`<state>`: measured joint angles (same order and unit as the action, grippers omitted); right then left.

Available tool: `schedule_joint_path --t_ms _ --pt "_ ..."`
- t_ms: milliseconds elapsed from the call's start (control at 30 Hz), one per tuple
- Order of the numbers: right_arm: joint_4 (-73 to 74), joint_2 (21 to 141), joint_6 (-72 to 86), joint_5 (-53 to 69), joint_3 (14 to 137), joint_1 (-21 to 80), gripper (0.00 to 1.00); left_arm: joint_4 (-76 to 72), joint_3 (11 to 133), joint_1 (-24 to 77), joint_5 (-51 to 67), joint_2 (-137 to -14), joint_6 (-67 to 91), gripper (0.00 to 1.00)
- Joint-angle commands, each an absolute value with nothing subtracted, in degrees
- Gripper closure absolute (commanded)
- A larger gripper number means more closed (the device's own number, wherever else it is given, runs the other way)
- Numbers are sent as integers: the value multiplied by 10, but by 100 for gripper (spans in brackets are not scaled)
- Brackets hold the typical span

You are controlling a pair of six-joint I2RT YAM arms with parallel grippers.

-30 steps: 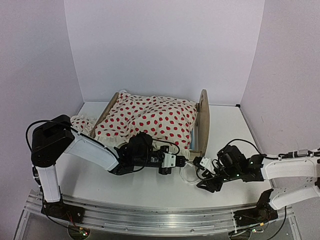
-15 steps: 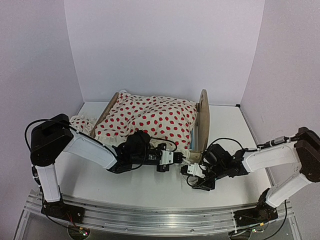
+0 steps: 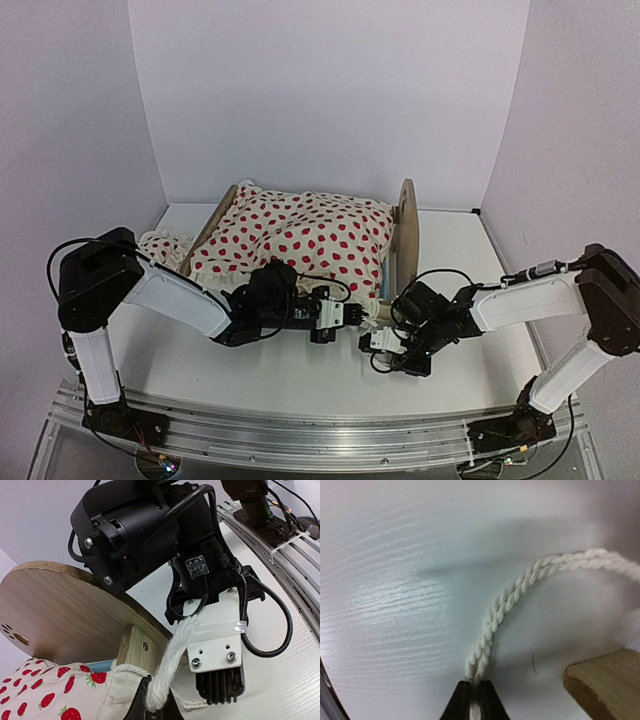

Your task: Set up the pet bed

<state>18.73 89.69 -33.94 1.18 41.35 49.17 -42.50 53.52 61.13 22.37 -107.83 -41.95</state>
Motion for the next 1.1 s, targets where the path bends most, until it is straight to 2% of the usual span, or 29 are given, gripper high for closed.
schedule_joint_path --t_ms 0,133,500,867,900,933,1000,1067 --pt "276 908 -319 -6 426 490 100 -451 532 607 236 -1047 -413 100" --pt "280 881 -242 42 445 490 100 -443 529 607 243 -1044 -403 100" --pt "278 690 51 191 431 490 100 -413 513 615 299 -1052 -403 100" --pt "276 614 199 206 422 490 100 -358 512 671 349 -1107 -479 100" --pt "276 611 209 201 422 490 100 -355 512 676 349 -1112 -487 97" --pt "276 611 218 196 422 490 100 -352 515 681 346 -1115 -492 88" --pt "276 616 226 186 422 490 100 -343 522 687 335 -1118 -497 64" --pt "277 623 228 174 422 490 100 -323 524 687 313 -1109 -496 50"
